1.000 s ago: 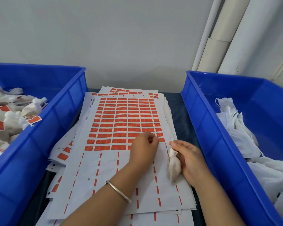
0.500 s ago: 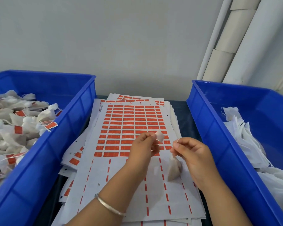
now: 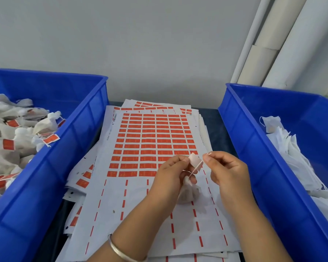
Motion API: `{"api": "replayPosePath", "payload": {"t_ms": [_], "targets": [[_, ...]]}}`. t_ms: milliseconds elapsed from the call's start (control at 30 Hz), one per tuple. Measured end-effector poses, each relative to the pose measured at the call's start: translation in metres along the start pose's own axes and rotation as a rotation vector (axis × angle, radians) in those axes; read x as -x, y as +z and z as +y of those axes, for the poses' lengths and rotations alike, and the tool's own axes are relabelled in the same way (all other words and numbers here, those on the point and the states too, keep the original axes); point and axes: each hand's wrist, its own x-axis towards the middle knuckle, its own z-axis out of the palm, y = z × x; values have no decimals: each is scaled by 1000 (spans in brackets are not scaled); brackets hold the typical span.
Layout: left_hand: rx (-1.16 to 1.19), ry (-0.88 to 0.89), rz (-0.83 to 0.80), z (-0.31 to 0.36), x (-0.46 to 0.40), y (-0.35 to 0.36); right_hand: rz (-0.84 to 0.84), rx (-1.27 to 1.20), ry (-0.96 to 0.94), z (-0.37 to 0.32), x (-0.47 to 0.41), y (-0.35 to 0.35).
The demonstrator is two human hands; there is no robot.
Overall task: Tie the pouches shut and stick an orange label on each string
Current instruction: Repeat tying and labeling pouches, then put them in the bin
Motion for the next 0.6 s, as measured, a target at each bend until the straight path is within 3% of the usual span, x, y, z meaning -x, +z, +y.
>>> {"api": "replayPosePath", "payload": {"t_ms": [333,600], "targets": [[16,-30,-38,0,-3,-2,-10,-12,26,6,-2,0],[-56,118,-29,-6,-2,-7,29,-69,84,13,-3,-1]]}}
